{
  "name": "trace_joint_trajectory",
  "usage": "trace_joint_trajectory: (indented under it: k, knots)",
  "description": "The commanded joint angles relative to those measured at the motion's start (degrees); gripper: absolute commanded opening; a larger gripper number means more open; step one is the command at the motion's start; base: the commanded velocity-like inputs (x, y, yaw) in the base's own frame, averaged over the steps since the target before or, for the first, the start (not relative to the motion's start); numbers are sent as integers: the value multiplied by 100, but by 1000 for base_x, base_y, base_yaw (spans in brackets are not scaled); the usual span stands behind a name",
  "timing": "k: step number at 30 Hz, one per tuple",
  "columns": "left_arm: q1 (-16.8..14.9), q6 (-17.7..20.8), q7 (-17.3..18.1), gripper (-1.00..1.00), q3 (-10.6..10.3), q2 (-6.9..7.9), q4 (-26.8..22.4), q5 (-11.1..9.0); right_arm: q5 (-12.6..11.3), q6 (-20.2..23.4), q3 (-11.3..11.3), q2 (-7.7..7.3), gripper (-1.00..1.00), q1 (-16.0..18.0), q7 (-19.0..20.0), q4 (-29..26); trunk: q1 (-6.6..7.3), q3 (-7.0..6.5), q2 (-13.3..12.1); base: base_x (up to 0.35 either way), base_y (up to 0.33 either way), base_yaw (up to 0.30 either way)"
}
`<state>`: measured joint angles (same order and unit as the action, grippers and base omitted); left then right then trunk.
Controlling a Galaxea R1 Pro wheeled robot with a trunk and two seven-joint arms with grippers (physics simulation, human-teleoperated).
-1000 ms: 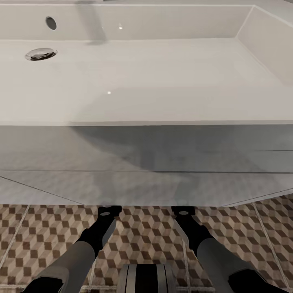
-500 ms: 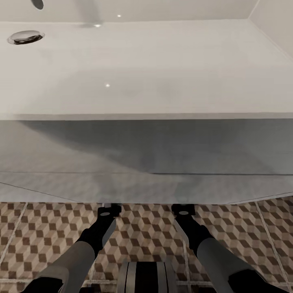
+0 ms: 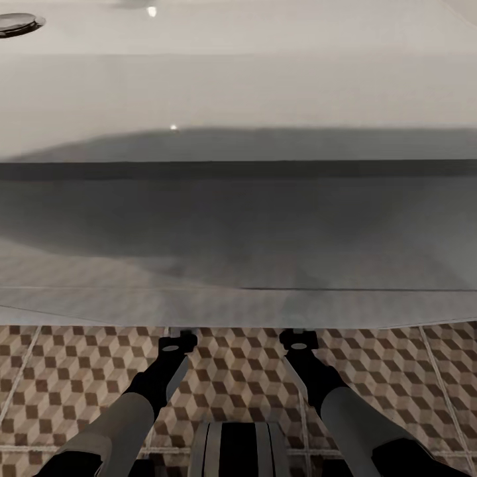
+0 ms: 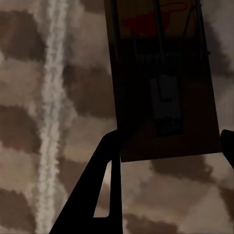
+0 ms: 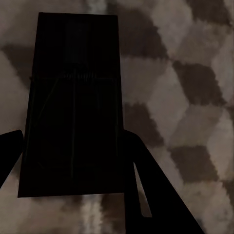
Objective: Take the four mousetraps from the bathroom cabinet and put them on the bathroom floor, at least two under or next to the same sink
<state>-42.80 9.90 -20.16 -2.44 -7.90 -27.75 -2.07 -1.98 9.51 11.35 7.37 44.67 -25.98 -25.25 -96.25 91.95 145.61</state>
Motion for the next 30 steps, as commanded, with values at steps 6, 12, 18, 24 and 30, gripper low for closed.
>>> trace_joint_trajectory:
  k: [6,12,18,24,30]
  knots:
    - [-2,38,-49,-100,-28,6,-18,-12,-187,33,68,-2,-100,-2,-48,12,-1,4,1,0,0,0]
    - [-1,38,-49,-100,-28,4,-20,-12,-183,33,69,-1,-100,-2,-48,12,-1,4,1,0,0,0]
    - [-1,-46,-49,-100,-28,7,-20,-12,-181,39,69,1,-100,-2,-70,12,-1,4,1,0,0,0]
    - [-1,-65,-49,-100,-23,7,-20,-12,-180,42,69,2,-100,-2,-81,12,-6,48,3,0,0,0]
    - [-1,-67,-49,-100,-28,7,-19,-12,-180,42,69,2,-100,-2,-83,12,-14,115,7,0,0,0]
